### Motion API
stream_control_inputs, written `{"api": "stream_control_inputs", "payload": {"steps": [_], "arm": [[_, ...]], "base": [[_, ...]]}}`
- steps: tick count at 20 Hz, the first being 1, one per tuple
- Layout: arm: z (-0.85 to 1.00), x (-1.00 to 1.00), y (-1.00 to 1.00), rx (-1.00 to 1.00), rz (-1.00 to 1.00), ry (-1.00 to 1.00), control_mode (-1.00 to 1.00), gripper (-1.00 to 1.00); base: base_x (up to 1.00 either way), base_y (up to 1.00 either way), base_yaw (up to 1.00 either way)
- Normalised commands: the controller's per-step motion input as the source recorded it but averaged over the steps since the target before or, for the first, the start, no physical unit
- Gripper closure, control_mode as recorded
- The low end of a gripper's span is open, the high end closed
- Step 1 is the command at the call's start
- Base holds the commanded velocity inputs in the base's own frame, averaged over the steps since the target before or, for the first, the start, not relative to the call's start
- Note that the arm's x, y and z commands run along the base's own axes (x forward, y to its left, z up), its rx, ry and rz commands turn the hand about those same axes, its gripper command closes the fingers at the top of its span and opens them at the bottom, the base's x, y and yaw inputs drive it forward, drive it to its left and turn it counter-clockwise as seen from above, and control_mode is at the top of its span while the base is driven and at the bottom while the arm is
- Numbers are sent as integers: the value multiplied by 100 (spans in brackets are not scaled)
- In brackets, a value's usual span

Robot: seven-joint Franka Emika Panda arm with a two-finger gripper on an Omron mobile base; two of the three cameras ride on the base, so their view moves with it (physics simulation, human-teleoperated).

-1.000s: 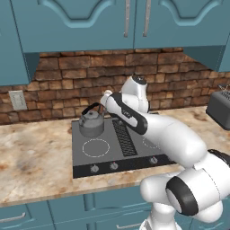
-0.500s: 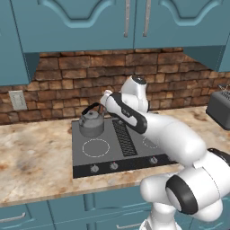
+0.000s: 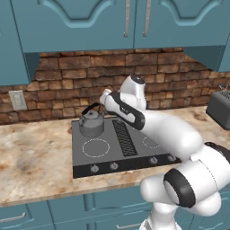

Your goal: The kettle is done boiling. Turn off the stove, then wait for 300 timesteps before moving the kettle to the dining table.

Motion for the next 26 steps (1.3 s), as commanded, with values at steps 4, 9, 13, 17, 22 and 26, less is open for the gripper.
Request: {"api": "stream_control_inputs", "payload": {"steps": [4, 9, 13, 17, 22, 26], "arm": [[0, 20, 6, 0, -1, 0, -100, -100], [0, 17, 23, 0, -2, -3, -100, -100], [0, 21, 18, 0, -2, 0, -100, -100], [0, 29, 10, 0, -3, 0, -100, -100], [0, 31, 7, 0, -2, 0, -100, -100], [0, 26, 6, 0, 0, 0, -100, -100]], "base": [[0, 0, 0], [0, 0, 0], [0, 0, 0], [0, 0, 0], [0, 0, 0], [0, 0, 0]]}}
